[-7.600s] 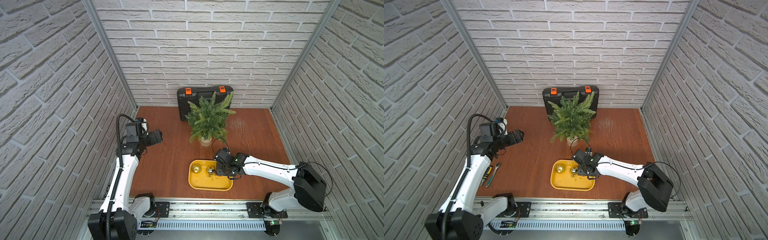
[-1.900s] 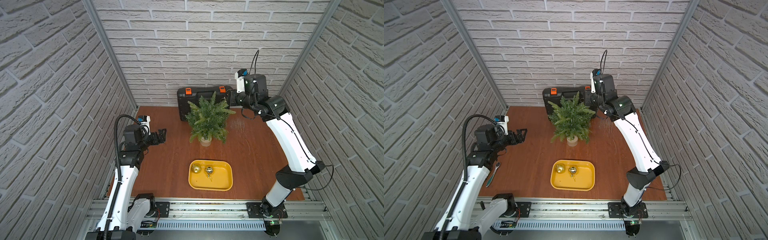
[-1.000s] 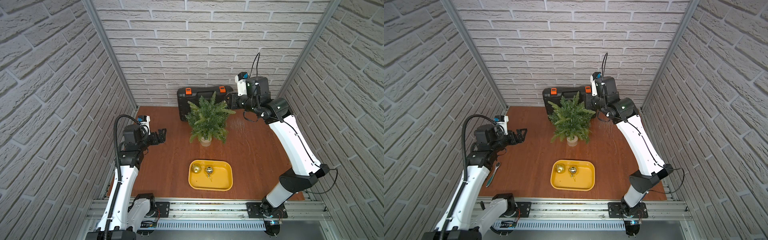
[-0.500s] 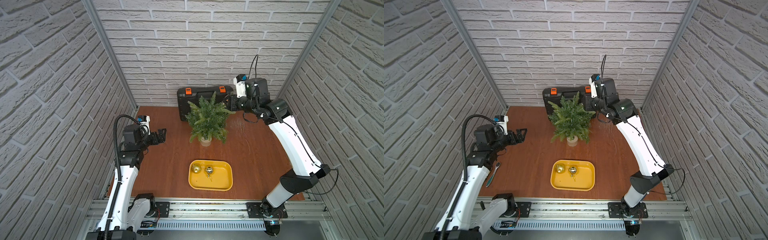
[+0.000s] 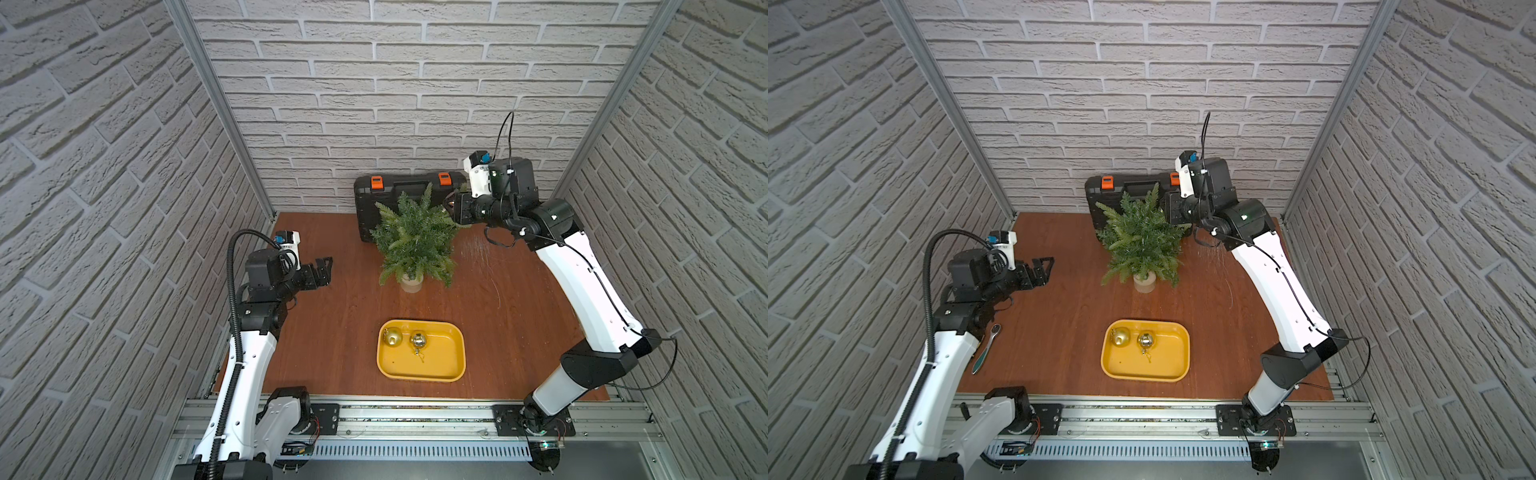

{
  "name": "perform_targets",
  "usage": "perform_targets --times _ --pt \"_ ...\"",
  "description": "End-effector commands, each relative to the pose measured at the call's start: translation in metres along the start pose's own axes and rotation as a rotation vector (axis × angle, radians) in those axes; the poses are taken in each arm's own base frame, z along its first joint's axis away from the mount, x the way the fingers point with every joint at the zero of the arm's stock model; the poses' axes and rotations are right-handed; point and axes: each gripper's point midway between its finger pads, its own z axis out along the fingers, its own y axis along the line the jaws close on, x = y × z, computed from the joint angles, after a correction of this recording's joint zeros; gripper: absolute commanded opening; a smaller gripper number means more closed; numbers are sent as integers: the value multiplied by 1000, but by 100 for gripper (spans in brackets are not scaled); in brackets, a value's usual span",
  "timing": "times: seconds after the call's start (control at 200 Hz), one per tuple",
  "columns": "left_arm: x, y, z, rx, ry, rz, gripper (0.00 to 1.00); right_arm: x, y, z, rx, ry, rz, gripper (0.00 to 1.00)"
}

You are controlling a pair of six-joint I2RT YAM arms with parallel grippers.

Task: Decorate the small christmas tree with ornaments
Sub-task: Hang an ornament on the christmas tree.

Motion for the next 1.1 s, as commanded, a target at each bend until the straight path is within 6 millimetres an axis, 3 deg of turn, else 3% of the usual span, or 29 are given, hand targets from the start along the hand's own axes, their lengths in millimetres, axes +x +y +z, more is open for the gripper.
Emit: perform_targets --times 0.0,0.65,0.745,0.89,1.095 --pt "-8 0 -2 3 -43 11 98 -12 5 -17 -33 -62 18 46" --pt "-7 1 -3 -1 -45 9 98 9 -13 -24 45 -48 18 46" --pt "-7 1 -3 0 -44 8 98 11 -15 -21 53 -50 21 51" --pt "-6 1 -2 1 -42 8 98 11 -17 -19 65 -49 22 67" --pt "-7 -1 1 11 -39 4 98 11 -25 -30 107 -62 16 73"
